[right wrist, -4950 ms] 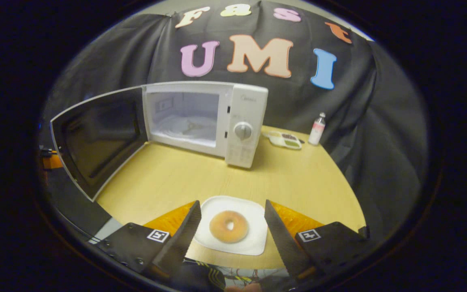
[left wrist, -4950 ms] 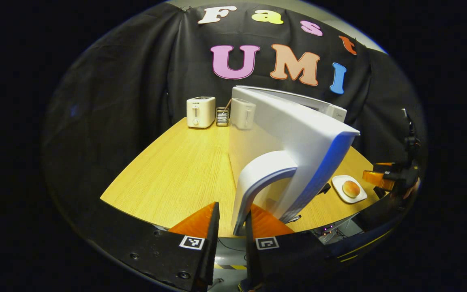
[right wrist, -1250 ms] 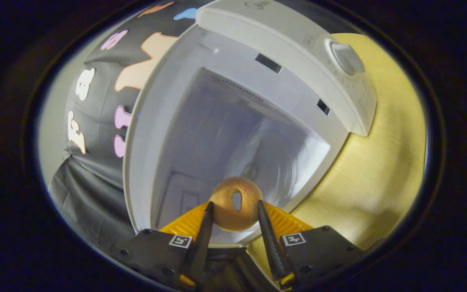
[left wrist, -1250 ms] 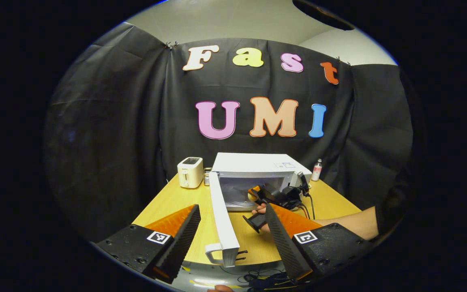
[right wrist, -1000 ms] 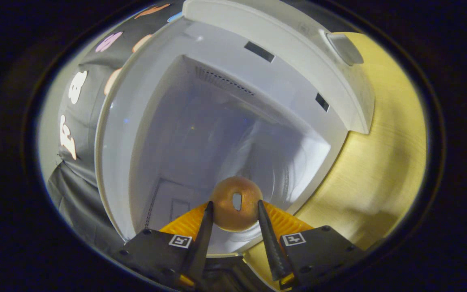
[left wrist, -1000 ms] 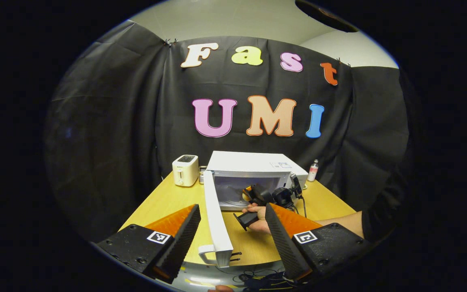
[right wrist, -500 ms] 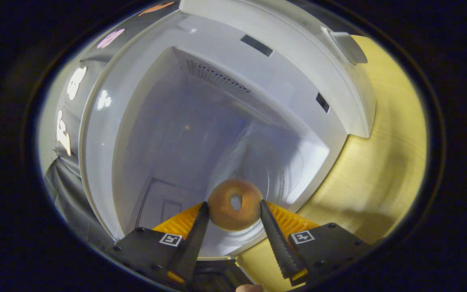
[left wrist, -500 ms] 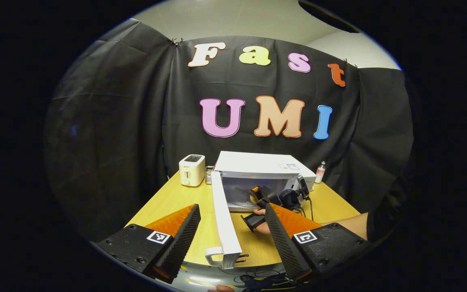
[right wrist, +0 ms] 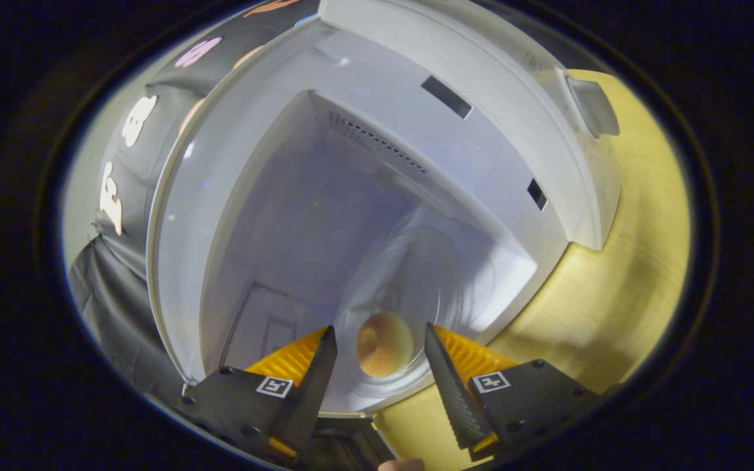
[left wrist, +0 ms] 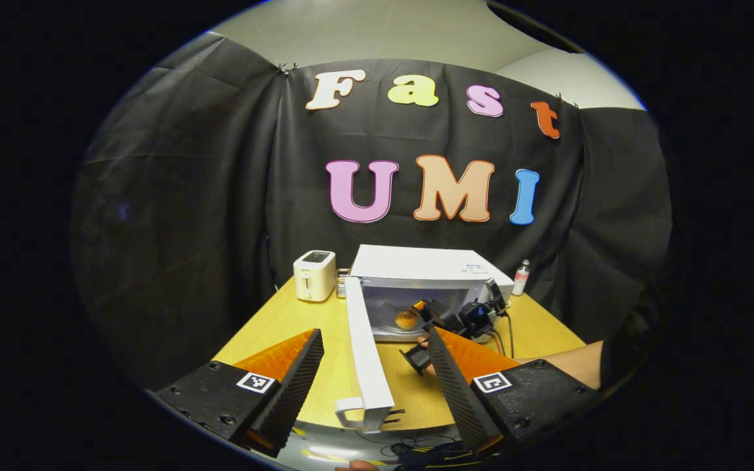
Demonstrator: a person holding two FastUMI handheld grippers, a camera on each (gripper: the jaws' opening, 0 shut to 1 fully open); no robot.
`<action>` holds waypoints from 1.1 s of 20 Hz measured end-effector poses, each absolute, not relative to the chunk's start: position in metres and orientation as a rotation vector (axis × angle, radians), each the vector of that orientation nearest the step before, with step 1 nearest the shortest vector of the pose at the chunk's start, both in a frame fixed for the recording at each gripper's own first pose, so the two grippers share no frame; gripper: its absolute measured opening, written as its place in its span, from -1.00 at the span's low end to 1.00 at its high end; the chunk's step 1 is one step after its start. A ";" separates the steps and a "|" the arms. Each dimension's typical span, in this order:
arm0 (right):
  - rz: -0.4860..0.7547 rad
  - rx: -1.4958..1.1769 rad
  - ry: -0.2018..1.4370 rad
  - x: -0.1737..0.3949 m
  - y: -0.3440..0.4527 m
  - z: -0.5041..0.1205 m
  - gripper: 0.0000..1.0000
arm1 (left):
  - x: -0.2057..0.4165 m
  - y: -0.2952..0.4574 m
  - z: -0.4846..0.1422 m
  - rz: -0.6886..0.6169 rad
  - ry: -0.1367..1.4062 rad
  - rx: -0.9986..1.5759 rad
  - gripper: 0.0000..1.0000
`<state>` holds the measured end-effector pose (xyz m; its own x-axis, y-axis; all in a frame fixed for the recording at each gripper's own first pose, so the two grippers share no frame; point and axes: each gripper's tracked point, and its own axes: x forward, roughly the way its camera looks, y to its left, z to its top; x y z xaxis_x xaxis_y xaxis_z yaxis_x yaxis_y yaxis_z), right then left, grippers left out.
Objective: Open the microwave oven with the left hand, put the food in, and close the microwave oven.
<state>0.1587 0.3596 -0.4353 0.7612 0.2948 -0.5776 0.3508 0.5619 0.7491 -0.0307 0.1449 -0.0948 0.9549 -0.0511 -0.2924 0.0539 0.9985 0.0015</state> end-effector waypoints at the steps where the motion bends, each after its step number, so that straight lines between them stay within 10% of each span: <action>1: -0.016 0.993 0.726 0.159 0.360 -0.432 0.55 | -0.031 0.151 -0.092 -0.044 0.291 0.034 0.89; 6: 0.135 0.866 0.698 0.137 0.350 -0.407 0.55 | -0.031 0.166 -0.095 -0.041 0.287 0.107 0.77; 11: 0.260 0.713 0.613 0.114 0.314 -0.365 0.55 | -0.044 0.206 -0.125 0.075 0.333 0.088 -1.00; 22: 0.343 0.570 0.365 0.092 0.250 -0.205 0.67 | -0.055 0.217 -0.242 0.052 0.491 0.047 -1.00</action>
